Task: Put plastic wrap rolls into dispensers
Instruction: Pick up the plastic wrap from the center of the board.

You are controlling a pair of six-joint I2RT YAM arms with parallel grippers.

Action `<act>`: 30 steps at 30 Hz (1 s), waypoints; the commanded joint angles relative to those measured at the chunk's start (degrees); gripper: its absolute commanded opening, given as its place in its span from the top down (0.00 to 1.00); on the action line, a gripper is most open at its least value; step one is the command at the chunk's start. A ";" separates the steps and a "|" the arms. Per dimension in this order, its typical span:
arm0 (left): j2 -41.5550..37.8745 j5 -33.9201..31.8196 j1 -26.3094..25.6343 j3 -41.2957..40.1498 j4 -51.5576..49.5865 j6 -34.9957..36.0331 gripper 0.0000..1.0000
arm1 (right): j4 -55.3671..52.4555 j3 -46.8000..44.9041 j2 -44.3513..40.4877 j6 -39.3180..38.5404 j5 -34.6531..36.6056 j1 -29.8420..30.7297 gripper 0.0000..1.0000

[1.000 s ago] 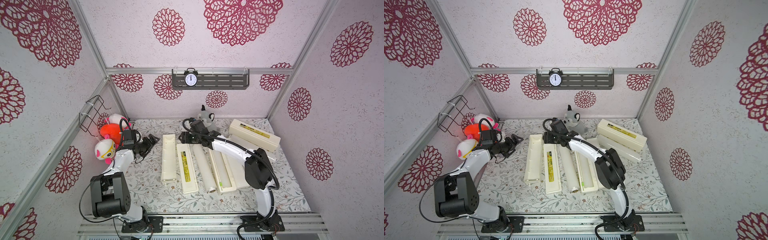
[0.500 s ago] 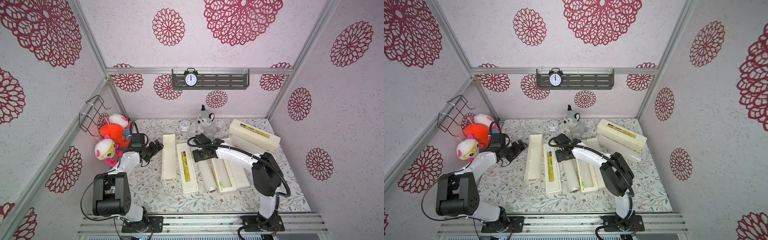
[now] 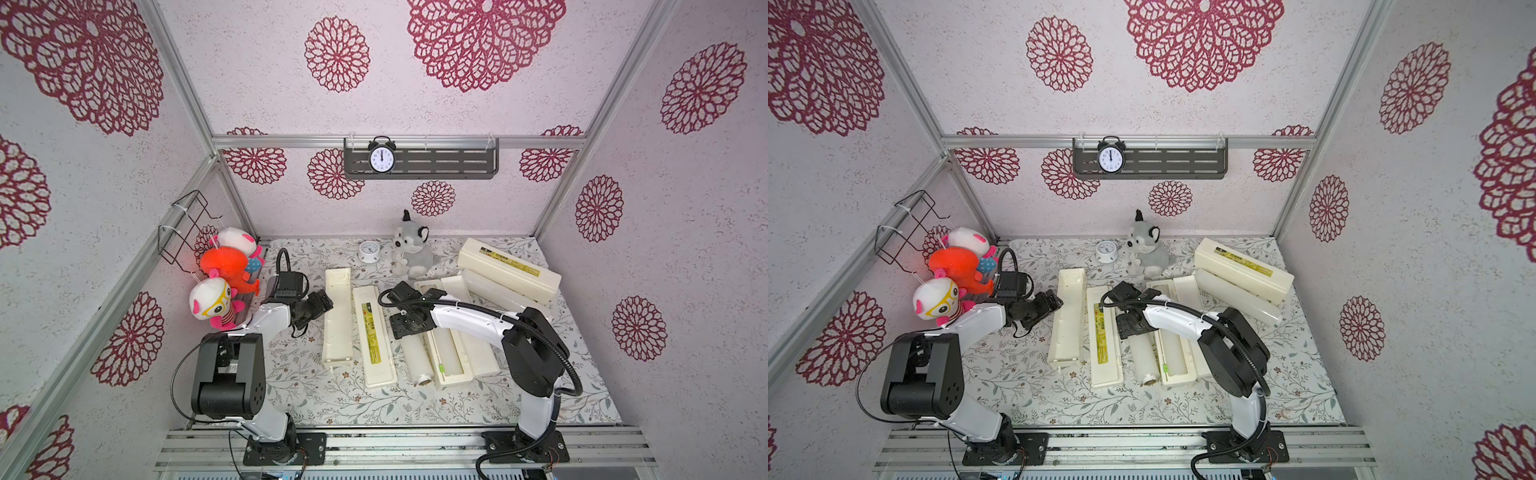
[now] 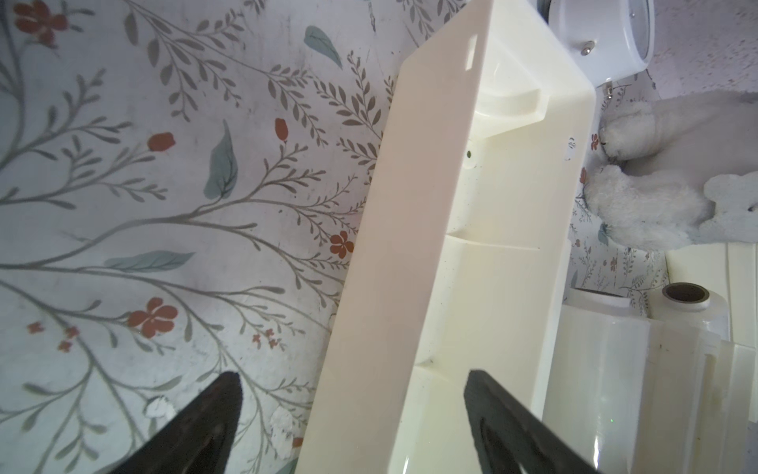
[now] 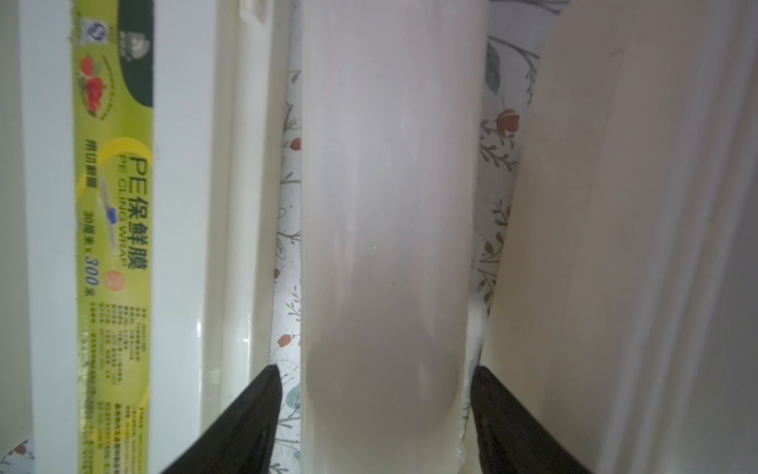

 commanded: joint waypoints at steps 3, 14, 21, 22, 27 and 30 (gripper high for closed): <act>0.69 -2.82 -1.67 0.96 0.21 1.60 0.16 | 0.52 -0.45 2.19 1.75 -0.24 0.04 0.26; 2.27 -10.75 -5.12 5.10 -6.06 4.38 0.31 | 2.23 0.49 5.95 2.13 -0.48 -0.26 0.29; 4.04 -14.91 -6.85 7.08 -8.40 5.20 0.49 | 2.86 -0.07 5.82 3.15 2.10 -0.44 0.39; 3.95 -15.34 -7.28 7.31 -8.88 5.41 0.52 | 3.37 -0.48 5.20 3.43 2.29 -0.44 0.41; 3.60 -16.95 -8.83 8.10 -10.10 5.94 0.65 | 7.57 -3.10 0.66 4.85 1.53 -1.17 0.51; 3.55 -16.99 -9.78 8.19 -10.34 5.90 0.75 | 9.68 -4.48 -2.18 5.22 0.73 -1.73 0.54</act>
